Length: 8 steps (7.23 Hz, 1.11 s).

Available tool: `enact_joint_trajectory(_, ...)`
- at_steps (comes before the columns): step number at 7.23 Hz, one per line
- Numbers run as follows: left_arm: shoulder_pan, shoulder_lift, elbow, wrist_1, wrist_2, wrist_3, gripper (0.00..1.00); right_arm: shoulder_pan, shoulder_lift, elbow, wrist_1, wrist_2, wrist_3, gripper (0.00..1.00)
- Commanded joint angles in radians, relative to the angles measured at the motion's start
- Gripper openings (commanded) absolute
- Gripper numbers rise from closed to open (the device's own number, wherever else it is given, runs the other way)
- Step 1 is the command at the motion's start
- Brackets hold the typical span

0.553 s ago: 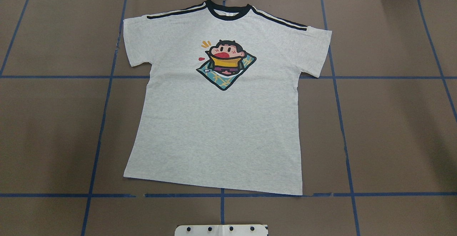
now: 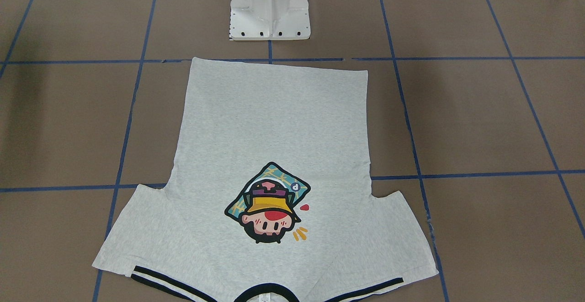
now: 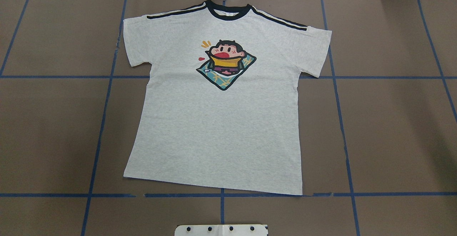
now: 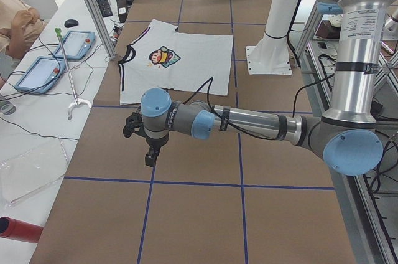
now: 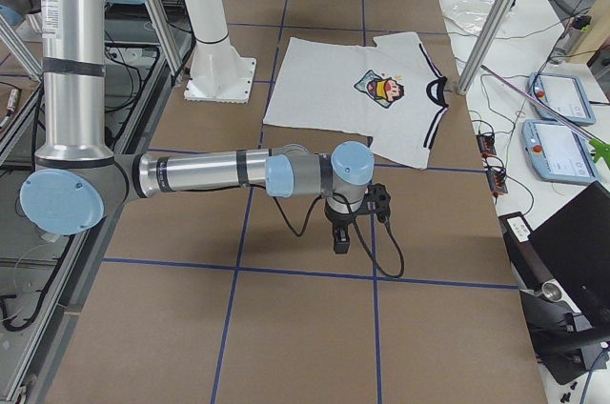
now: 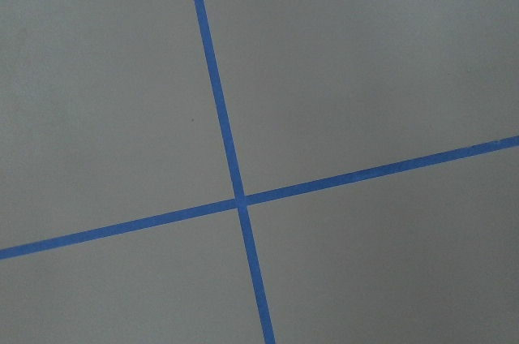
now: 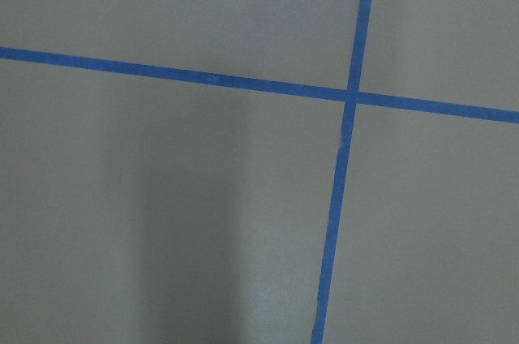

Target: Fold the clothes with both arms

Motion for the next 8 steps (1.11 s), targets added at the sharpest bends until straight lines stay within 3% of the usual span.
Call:
enact_joint_trajectory(1, 0.002, -0.003, -0.017, -0.002, -0.003, 0.0, 1.0, 0.0, 0.004, -0.039, 0.085, 0.005, 0.001, 1.0)
enact_joint_trajectory(2, 0.008, -0.008, -0.011, -0.004, -0.002, 0.0, 1.0, -0.058, 0.027, -0.041, 0.14, 0.0, 0.026, 1.0)
enact_joint_trajectory(4, 0.017, -0.052, 0.026, -0.028, -0.002, 0.0, 0.99, -0.169, 0.201, -0.102, 0.147, -0.018, 0.232, 1.0)
enact_joint_trajectory(6, 0.017, -0.088, 0.061, -0.037, -0.002, 0.004, 0.99, -0.252, 0.451, -0.299, 0.149, -0.055, 0.302, 1.0)
enact_joint_trajectory(8, 0.019, -0.095, 0.061, -0.102, -0.002, 0.004, 0.93, -0.313, 0.608, -0.416, 0.202, -0.066, 0.426, 1.0)
